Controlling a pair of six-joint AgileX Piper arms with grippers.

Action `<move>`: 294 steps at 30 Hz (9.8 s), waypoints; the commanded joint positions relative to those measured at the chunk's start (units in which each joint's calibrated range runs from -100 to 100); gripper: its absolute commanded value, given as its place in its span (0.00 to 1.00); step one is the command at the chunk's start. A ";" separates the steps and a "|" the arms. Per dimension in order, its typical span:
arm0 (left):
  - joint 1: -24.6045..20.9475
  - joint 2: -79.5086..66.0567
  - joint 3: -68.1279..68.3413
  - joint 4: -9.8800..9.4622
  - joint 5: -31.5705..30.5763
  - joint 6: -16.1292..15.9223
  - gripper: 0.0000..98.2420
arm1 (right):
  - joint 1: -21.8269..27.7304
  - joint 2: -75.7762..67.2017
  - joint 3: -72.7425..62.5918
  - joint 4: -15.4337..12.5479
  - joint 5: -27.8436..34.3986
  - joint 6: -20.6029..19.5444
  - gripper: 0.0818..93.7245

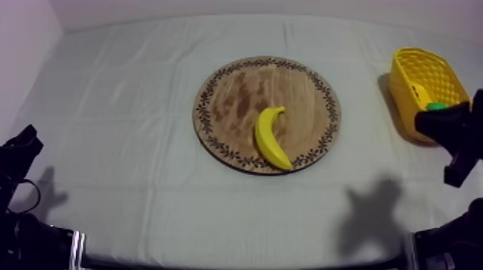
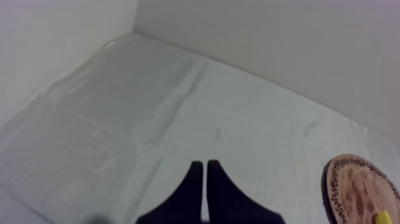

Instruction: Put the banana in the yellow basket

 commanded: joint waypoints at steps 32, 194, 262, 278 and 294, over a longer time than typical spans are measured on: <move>-0.02 0.02 0.03 -0.01 -0.01 0.00 0.00 | -1.54 61.45 -52.28 -5.49 28.53 -12.19 0.17; -0.02 0.02 0.03 -0.01 -0.01 0.01 0.00 | 38.85 64.98 -46.02 0.54 23.98 12.87 0.31; -0.02 0.02 0.03 -0.01 -0.01 0.00 0.00 | 40.42 30.61 -20.10 -7.41 9.02 15.97 0.27; -0.02 0.02 0.03 -0.01 -0.01 0.00 0.00 | 39.99 6.24 0.81 -12.19 -1.71 21.02 0.01; -0.02 0.02 0.03 -0.01 -0.01 0.00 0.00 | 40.84 -18.35 24.23 -19.87 -12.47 22.97 0.00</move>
